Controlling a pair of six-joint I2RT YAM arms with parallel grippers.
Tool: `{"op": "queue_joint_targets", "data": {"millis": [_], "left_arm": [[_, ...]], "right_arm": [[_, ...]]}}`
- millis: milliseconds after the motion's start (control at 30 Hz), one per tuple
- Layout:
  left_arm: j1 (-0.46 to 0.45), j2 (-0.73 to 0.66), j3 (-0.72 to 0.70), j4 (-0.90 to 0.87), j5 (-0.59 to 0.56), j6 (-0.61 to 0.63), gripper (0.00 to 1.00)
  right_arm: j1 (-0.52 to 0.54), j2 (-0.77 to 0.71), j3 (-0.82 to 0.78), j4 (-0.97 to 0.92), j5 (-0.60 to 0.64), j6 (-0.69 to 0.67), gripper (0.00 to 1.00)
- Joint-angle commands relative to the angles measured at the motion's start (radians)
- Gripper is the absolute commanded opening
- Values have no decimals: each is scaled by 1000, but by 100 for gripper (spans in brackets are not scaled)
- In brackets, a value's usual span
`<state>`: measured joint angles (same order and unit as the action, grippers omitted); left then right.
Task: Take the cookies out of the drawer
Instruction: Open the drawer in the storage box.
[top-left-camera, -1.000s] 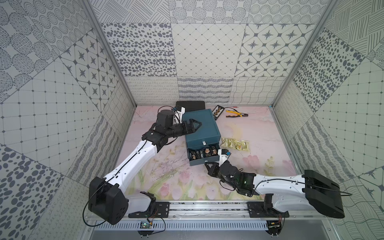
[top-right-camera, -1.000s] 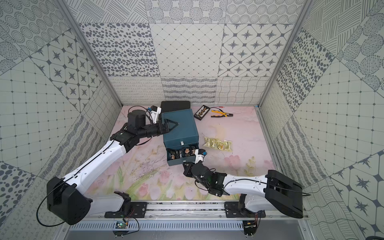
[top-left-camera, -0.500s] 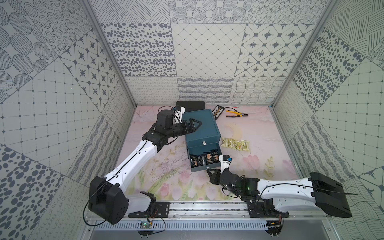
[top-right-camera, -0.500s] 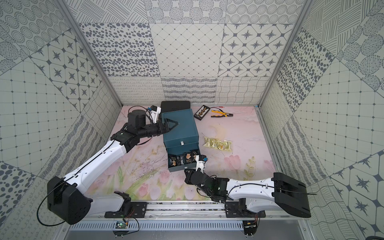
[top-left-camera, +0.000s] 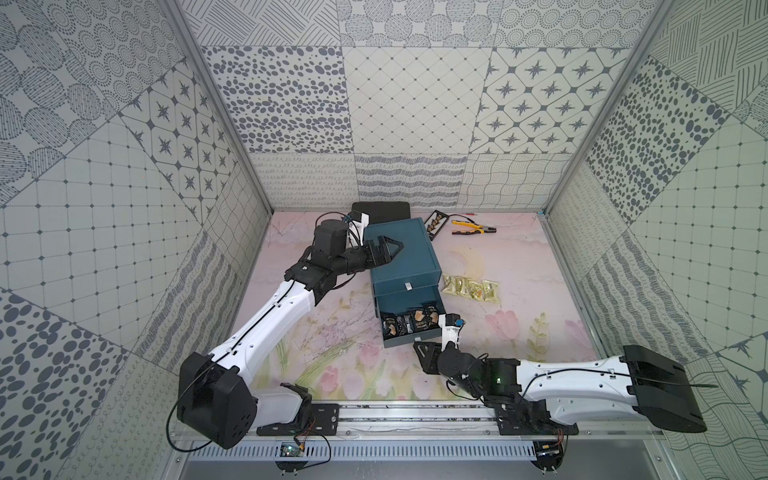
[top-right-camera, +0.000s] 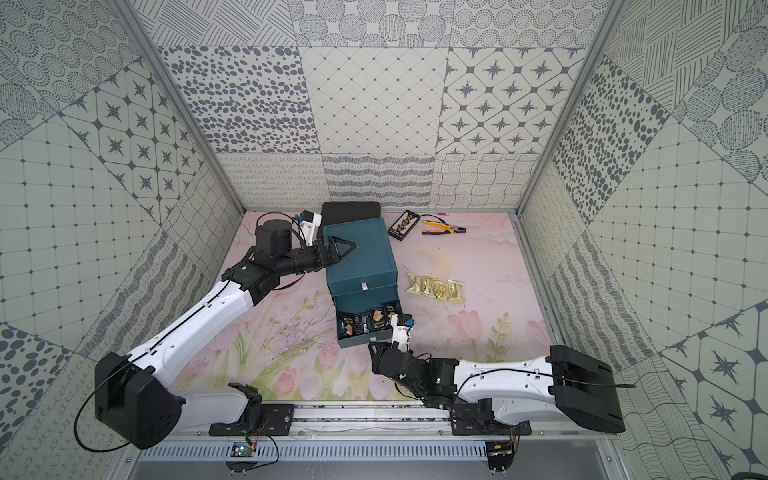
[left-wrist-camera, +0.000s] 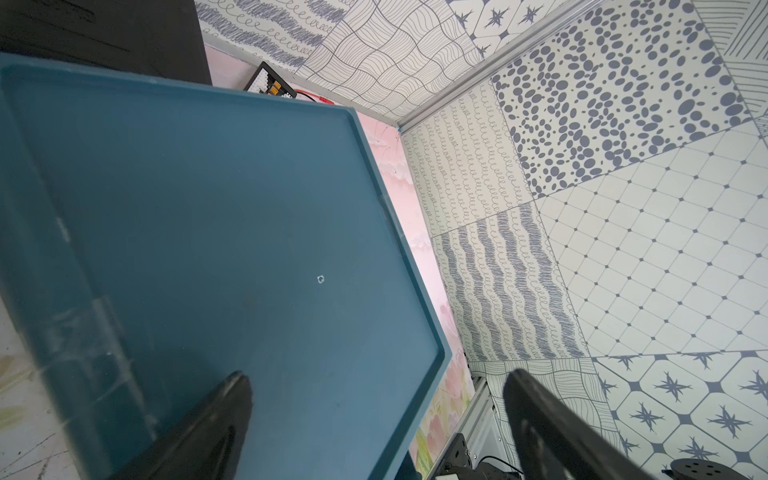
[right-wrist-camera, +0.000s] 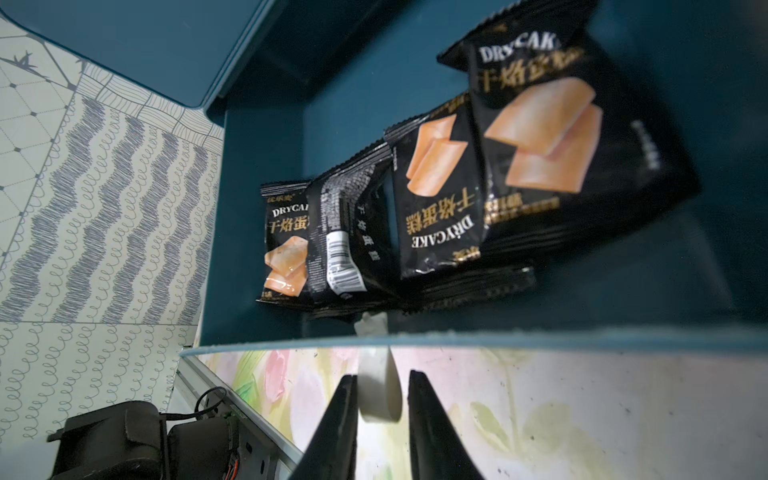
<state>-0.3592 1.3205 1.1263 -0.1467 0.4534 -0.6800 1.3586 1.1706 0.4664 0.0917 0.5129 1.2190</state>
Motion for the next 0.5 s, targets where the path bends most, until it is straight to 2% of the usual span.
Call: {"op": "queue_joint_targets", "data": {"millis": [0,200,333,467], "left_arm": [[1,-13,3,-96,-44,13,99],[1,-104,-26,-116,-102,23,99],[2,-177,-49,-138,-127,35,99],[2,-205,-55,-203,-139,52,99]], "right_arm": [[5,-28,46,-56,25,-35,40],[4,-137,69,-153,54,-112,51],[-12,-257,104,-242,81,-139,51],[-69,-336,144,-316,40,-196,51]]}}
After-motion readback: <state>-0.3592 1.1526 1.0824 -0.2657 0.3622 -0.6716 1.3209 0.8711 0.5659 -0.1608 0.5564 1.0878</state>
